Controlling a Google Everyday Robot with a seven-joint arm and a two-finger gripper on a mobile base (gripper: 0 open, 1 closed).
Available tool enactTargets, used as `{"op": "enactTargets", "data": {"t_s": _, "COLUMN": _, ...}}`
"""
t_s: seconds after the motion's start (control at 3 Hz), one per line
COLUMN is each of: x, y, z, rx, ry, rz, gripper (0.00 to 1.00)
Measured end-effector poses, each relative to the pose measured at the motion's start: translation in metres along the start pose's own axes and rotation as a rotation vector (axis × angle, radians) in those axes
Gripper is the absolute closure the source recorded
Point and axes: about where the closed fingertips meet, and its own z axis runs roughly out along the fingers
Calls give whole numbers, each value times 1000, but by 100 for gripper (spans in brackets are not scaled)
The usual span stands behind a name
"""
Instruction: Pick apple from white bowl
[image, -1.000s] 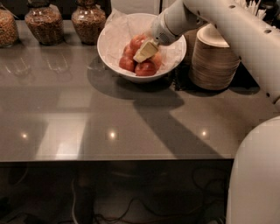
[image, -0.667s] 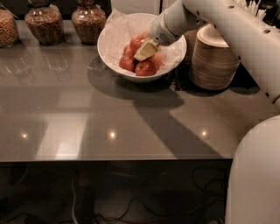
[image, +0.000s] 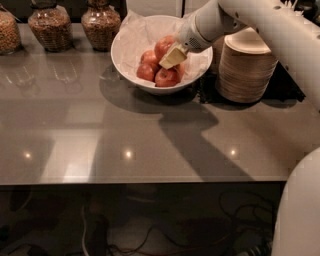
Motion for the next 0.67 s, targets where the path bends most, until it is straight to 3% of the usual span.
{"op": "enactTargets", "data": {"t_s": 0.33, "x": 2, "y": 5, "z": -29, "rx": 28, "ry": -33, "rz": 0, "gripper": 100}}
{"op": "enactTargets", "data": {"t_s": 0.67, "x": 8, "y": 19, "z": -70, "rx": 44, "ry": -67, "rz": -18, "gripper": 100}}
